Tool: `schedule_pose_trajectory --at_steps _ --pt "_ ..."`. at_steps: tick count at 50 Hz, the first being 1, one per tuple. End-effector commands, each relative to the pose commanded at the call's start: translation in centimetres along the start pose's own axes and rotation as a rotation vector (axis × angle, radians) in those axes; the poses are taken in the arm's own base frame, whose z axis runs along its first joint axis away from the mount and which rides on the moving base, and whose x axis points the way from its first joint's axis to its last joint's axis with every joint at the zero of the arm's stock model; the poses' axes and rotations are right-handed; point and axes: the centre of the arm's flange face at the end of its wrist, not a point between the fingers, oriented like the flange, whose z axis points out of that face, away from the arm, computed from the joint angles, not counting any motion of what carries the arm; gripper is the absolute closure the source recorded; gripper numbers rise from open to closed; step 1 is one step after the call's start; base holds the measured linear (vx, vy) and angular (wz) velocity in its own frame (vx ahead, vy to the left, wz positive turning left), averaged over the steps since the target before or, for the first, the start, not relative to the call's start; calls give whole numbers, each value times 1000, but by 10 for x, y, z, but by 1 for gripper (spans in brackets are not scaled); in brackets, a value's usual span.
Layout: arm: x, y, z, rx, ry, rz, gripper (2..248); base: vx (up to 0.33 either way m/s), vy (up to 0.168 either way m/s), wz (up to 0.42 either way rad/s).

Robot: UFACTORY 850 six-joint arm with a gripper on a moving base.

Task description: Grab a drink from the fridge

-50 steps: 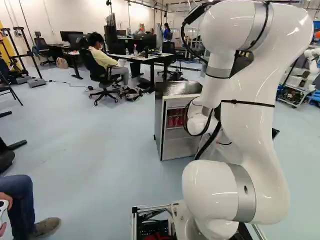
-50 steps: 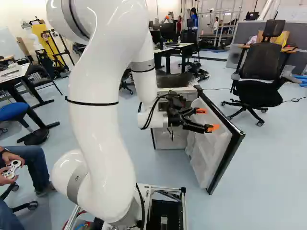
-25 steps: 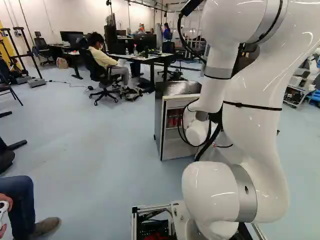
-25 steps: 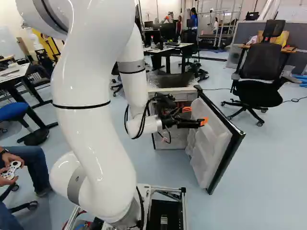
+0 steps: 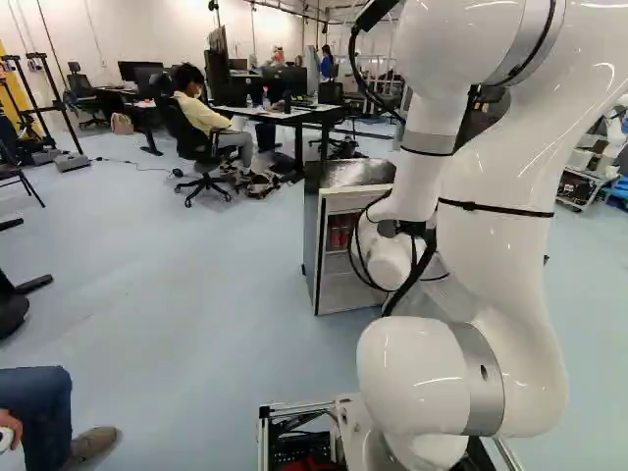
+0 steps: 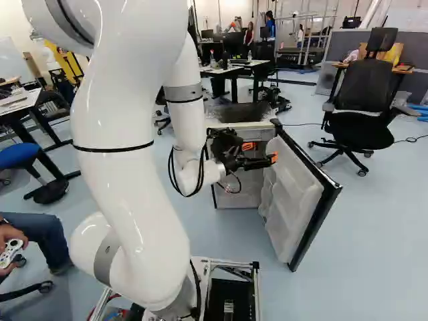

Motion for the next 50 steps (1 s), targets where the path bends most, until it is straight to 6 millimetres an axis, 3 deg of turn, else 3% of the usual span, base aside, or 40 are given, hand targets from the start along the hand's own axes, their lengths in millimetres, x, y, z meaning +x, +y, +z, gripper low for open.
schedule_pose_trajectory --at_steps 50 --pt "-9 -43 53 440 -20 -34 3 0 0 0"
